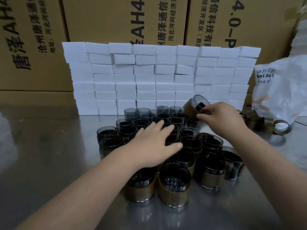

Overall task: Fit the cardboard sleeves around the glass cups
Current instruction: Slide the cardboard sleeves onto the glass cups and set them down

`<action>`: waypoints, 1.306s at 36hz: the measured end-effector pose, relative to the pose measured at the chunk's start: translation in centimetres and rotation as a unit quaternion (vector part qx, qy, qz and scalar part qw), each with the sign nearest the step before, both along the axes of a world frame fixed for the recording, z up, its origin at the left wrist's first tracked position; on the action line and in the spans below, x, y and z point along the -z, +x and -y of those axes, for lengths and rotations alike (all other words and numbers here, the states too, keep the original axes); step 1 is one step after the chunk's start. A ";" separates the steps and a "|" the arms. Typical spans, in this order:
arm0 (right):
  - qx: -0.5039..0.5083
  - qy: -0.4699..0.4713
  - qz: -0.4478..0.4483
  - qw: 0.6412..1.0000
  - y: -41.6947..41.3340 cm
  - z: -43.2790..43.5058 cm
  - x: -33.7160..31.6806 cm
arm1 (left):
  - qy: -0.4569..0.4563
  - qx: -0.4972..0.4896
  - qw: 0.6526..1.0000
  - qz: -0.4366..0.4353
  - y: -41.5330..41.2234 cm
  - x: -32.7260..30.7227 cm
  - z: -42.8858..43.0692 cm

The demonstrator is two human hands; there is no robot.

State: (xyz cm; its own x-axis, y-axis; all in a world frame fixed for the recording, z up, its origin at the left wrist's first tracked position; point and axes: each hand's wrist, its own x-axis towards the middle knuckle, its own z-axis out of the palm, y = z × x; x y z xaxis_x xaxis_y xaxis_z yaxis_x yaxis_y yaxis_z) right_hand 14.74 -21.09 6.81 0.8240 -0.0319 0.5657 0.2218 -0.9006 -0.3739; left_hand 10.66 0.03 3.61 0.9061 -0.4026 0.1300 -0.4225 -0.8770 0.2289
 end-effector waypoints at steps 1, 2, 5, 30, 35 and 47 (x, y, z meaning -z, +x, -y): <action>0.017 -0.002 -0.009 1.000 0.4 0.5 0.4 | 0.023 0.003 1.000 -0.020 0.0 0.5 0.3; 0.030 -0.008 -0.023 0.999 0.8 0.8 0.9 | 0.039 0.006 0.999 -0.036 0.1 0.9 0.5; 0.060 -0.034 -0.068 0.995 1.9 1.5 2.4 | 0.065 0.009 0.995 -0.073 0.1 1.9 1.0; 0.078 -0.015 -0.098 0.992 2.8 2.3 3.5 | 0.052 0.005 0.995 -0.082 -0.3 1.9 1.1; 0.084 0.038 -0.041 0.995 2.6 2.8 2.7 | 0.051 0.007 0.995 -0.080 -0.2 2.0 1.1; 0.084 -0.071 -0.179 0.978 6.5 1.1 1.6 | 0.045 0.012 0.995 -0.086 0.1 2.1 1.1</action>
